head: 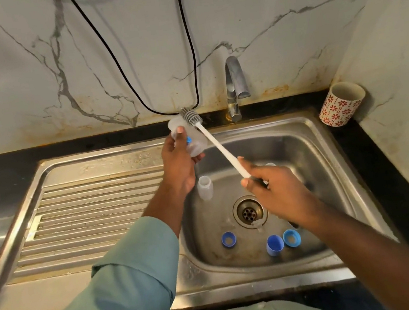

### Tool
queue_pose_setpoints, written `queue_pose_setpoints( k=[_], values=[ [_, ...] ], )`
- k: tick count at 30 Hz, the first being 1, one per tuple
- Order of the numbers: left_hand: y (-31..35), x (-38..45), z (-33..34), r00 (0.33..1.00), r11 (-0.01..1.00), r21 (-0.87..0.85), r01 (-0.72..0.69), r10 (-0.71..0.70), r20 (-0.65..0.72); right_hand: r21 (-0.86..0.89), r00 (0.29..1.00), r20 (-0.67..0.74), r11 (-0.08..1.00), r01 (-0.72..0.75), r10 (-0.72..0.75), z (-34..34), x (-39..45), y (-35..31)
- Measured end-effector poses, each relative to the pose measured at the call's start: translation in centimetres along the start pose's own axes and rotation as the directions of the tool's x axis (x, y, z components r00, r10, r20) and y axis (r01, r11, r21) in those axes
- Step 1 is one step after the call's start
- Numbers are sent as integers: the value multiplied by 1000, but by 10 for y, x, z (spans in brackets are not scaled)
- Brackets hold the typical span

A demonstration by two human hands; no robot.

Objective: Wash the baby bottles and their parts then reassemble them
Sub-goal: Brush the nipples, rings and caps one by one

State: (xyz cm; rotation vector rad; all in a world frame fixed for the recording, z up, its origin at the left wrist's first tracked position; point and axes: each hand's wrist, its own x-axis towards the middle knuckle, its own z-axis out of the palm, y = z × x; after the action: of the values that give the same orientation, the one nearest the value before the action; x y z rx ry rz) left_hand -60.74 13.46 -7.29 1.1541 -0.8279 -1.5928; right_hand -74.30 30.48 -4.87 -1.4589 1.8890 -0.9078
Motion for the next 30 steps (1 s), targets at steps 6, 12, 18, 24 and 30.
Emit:
queue_pose_setpoints(
  k=[6,12,18,24,30],
  values=[
    [7,4,1,993,994,-87,66,-74,-87,-50,997,44,996,73,-71,8,-7,0],
    [15,14,-6,984,986,-168,23,-52,-171,-44,991,74,992,115,-112,3,-12,-7],
    [5,6,1,985,973,-207,104,-130,-114,-87,998,49,995,49,-45,2,6,-10],
    [2,-1,-4,988,978,-184,94,-114,-102,-1,999,42,1000,9,-9,7,-1,-3],
    [19,5,-2,962,986,-137,100,-130,-239,-23,992,129,1000,16,-13,6,-10,-4]
  ],
)
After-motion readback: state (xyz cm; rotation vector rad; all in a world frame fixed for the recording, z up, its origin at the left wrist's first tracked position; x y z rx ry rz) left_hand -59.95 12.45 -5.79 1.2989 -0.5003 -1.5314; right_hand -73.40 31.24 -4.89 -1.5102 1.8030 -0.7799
